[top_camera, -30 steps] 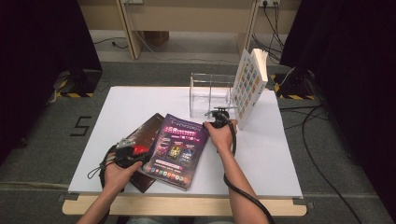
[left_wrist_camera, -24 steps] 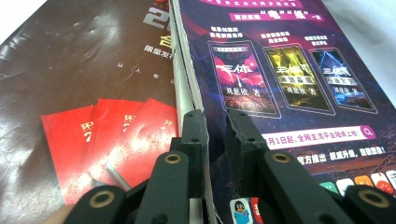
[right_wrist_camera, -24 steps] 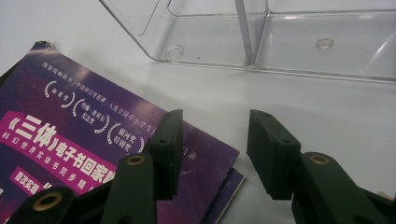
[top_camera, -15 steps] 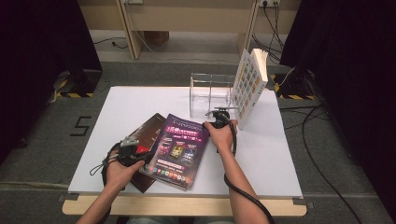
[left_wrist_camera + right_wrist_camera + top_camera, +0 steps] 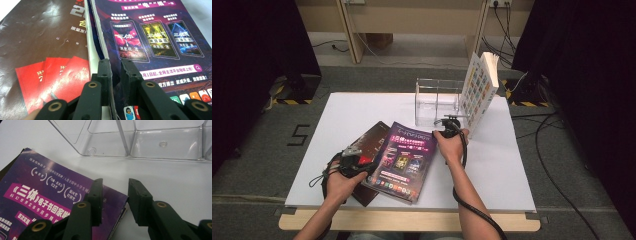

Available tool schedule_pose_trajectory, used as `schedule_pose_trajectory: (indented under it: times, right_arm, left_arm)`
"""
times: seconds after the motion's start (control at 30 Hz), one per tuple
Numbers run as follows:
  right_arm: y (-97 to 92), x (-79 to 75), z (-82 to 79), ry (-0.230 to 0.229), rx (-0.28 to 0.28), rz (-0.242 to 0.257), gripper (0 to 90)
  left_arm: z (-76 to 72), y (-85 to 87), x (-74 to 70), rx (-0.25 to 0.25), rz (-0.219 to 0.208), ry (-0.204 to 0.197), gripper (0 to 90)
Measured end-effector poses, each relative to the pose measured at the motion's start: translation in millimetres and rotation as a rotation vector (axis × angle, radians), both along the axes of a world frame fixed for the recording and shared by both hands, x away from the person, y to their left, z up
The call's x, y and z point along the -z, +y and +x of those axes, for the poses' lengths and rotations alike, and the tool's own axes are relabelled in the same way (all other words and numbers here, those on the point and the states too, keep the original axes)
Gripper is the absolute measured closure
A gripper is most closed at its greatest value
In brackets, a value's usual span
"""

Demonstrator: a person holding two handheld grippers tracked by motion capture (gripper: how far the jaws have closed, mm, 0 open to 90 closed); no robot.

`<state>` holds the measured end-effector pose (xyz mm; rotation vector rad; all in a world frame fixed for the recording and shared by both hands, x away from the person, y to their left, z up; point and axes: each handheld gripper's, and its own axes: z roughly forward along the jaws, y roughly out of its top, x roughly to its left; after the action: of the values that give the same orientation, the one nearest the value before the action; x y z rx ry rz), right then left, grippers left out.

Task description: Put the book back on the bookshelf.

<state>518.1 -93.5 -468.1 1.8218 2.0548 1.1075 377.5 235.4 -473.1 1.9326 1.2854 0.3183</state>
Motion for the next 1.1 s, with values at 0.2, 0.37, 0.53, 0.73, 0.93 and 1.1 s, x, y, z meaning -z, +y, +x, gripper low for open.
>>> schedule_pose_trajectory:
  times: [0.2,0.37,0.53,0.73,0.93,1.1]
  right_arm:
    - [-7.2,-0.9,-6.7,0.009,0.014,0.015,68.4]
    - [-14.1,5.2,-7.4,0.066,0.005,0.045,62.0]
    - [-14.8,10.6,-6.4,0.090,-0.012,0.069,56.0]
    - [-15.5,11.3,-5.6,0.097,-0.011,0.083,55.3]
    - [-14.0,10.3,-7.4,0.094,-0.001,0.078,57.1]
    - [-15.2,1.0,-14.4,0.039,0.021,0.081,65.2]
  left_arm:
    - [-0.3,-3.3,-0.2,-0.001,0.011,0.002,77.8]
    - [-1.7,-4.7,0.5,-0.013,0.004,0.001,78.0]
    - [-1.4,-4.5,0.7,-0.020,-0.002,0.006,78.1]
    - [-2.0,-3.9,1.6,-0.025,-0.011,0.003,78.1]
    - [-2.3,-4.9,1.5,-0.030,-0.005,0.003,78.2]
    - [-1.8,-5.1,1.4,-0.034,-0.002,0.009,78.2]
